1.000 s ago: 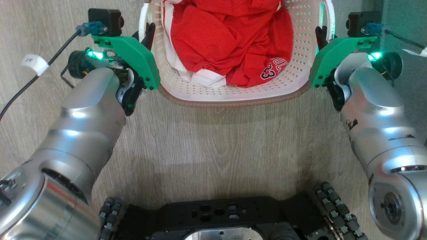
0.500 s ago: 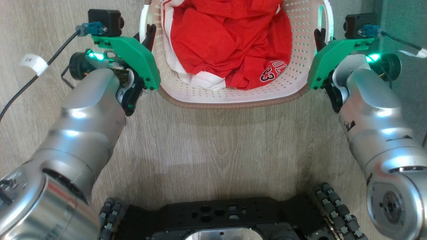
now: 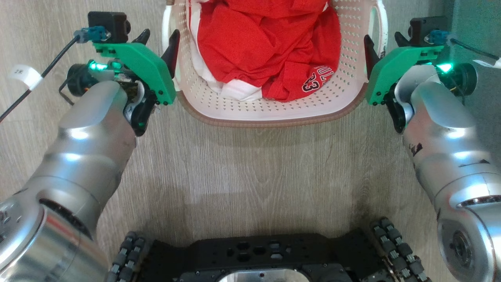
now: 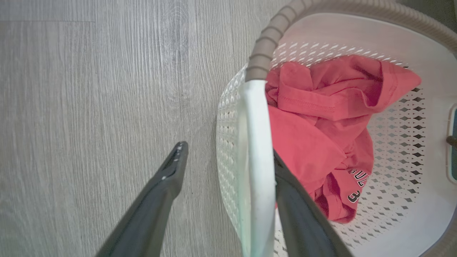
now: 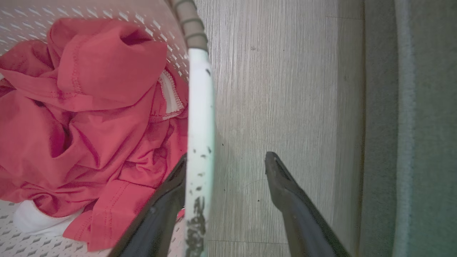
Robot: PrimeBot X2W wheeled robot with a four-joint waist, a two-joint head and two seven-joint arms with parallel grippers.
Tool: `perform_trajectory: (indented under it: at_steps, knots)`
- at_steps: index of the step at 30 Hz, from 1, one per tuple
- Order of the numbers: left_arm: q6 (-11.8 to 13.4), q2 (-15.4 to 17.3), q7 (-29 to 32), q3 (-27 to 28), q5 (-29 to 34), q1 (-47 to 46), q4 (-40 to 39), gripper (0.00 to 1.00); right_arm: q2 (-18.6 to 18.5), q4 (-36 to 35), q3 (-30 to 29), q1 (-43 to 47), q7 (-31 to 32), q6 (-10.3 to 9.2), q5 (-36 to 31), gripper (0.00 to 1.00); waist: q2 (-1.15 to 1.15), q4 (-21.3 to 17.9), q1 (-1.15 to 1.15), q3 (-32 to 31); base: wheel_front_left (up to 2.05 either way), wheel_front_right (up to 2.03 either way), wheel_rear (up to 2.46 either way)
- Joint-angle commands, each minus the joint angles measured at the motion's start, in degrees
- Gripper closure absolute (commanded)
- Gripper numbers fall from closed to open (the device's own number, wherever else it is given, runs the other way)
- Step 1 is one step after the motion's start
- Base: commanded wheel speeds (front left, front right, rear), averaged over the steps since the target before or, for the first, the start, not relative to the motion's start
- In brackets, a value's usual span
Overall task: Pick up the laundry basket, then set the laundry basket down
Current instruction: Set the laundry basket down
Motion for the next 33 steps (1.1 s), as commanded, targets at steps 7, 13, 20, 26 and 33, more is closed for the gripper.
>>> perform_trajectory:
  at_steps: [7,13,20,26,33]
  knots:
    - [0.7,3.5,1.0,-0.4,-1.7,0.4,-1.1,0.0,-0.8,-0.6,5.4,1.7,-0.5,-1.01,5.0,0.0,-0.01,0.0,0.0,-0.2,0.0,0.0,0.0]
    - [0.7,3.9,2.1,-1.5,-3.3,0.9,-3.8,0.0,-0.7,-2.2,10.9,2.4,-0.2,-1.01,9.9,0.0,-0.01,0.1,0.0,-0.4,0.0,0.0,0.0]
    - [0.7,4.5,0.7,-2.5,-4.4,1.2,-3.6,0.0,-0.8,-3.1,15.4,3.1,-0.6,-1.01,13.8,0.0,-0.01,-0.3,0.0,-1.7,0.0,0.0,0.0]
    - [0.7,4.5,-1.5,-3.1,-3.7,2.7,-2.5,0.0,-1.9,-3.9,16.8,5.3,-2.0,-1.01,15.7,0.0,-0.01,-0.2,0.0,-6.8,0.0,0.0,0.0]
    - [0.9,5.7,-2.1,2.1,0.3,3.3,-4.7,0.0,-4.4,-11.9,15.2,9.8,-2.5,-1.01,17.1,0.0,-0.01,0.1,0.0,-13.7,0.0,0.0,0.0]
